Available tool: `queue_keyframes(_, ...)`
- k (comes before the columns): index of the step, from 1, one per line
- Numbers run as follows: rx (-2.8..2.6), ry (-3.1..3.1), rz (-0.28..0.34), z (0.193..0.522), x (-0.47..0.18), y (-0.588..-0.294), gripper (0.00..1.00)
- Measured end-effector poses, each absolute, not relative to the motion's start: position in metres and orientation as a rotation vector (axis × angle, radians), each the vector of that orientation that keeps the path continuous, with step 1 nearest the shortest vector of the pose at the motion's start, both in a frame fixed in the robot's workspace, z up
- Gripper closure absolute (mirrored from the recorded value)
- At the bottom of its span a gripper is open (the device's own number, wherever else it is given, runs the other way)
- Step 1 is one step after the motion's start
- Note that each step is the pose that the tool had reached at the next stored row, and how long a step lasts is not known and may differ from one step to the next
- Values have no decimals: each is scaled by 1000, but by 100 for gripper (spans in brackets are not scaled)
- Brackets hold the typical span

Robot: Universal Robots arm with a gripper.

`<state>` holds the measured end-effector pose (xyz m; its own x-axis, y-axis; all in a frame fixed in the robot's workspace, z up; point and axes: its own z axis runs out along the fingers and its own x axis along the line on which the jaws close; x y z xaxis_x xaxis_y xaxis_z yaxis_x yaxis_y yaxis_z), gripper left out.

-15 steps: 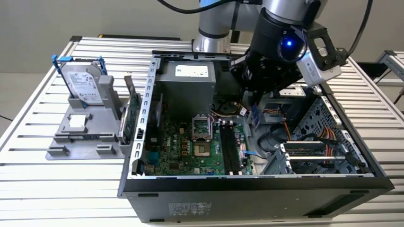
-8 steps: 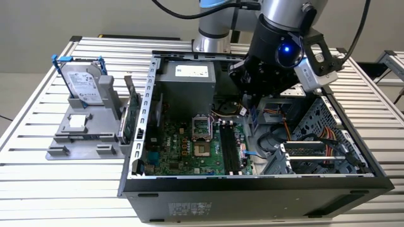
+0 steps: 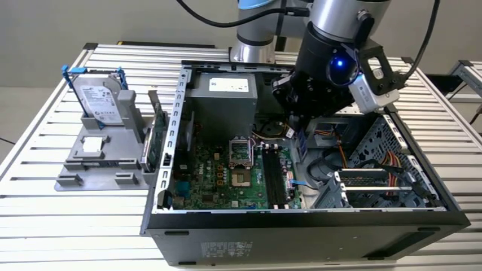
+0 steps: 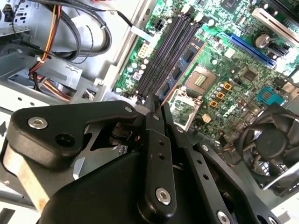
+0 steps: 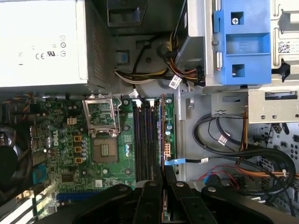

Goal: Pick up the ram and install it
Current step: 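Insert the ram into the slot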

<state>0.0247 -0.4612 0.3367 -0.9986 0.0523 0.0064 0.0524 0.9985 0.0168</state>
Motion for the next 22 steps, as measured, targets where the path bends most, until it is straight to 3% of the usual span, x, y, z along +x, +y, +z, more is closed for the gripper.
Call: queue_keyframes(22,-82,-3129,-26,306,25,-463,100)
